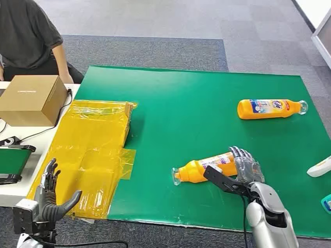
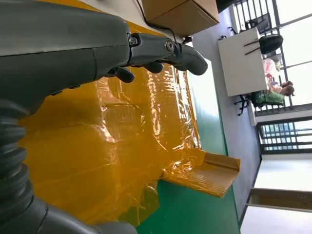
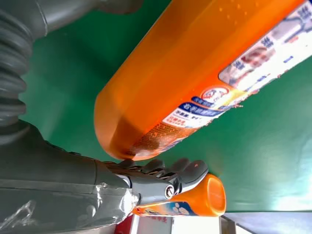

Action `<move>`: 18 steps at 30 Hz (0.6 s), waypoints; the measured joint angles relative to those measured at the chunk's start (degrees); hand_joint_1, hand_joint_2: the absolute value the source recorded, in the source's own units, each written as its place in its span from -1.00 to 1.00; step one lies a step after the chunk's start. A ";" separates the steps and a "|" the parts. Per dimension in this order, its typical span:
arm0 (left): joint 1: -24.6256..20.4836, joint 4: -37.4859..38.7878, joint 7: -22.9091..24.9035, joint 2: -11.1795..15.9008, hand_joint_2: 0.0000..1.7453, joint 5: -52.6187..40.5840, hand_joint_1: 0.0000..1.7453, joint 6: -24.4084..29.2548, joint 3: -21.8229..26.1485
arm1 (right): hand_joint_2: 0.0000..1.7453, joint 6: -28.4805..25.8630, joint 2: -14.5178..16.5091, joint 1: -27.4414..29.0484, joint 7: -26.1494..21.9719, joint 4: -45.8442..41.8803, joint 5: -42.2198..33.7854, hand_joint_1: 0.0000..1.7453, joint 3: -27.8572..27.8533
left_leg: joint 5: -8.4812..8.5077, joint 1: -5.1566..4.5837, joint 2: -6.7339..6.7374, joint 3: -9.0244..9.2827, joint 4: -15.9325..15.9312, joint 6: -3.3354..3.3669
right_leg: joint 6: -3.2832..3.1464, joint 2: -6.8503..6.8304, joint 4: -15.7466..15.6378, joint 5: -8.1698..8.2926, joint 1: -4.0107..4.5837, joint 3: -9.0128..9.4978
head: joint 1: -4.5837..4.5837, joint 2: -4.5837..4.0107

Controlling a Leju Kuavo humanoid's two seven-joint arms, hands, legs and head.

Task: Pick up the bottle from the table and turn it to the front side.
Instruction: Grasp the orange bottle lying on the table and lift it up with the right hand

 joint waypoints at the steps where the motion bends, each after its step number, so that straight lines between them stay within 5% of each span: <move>1: -0.05 0.11 0.00 0.02 1.00 0.07 -1.00 0.11 -0.06 | 1.00 -0.04 -0.05 -0.29 0.05 0.34 0.26 -1.00 0.21 | 0.00 0.00 0.00 0.00 0.00 0.00 | 0.00 0.00 0.00 0.01 0.00 0.00 | -0.01 0.00; 18: -0.87 2.36 0.00 0.20 1.00 1.11 -1.00 1.33 -0.89 | 1.00 -1.78 -0.34 -4.26 0.36 5.28 4.34 -1.00 4.77 | 0.05 0.00 0.01 -0.01 0.00 -0.01 | -0.02 0.00 0.00 0.06 0.00 -0.04 | -0.01 -0.01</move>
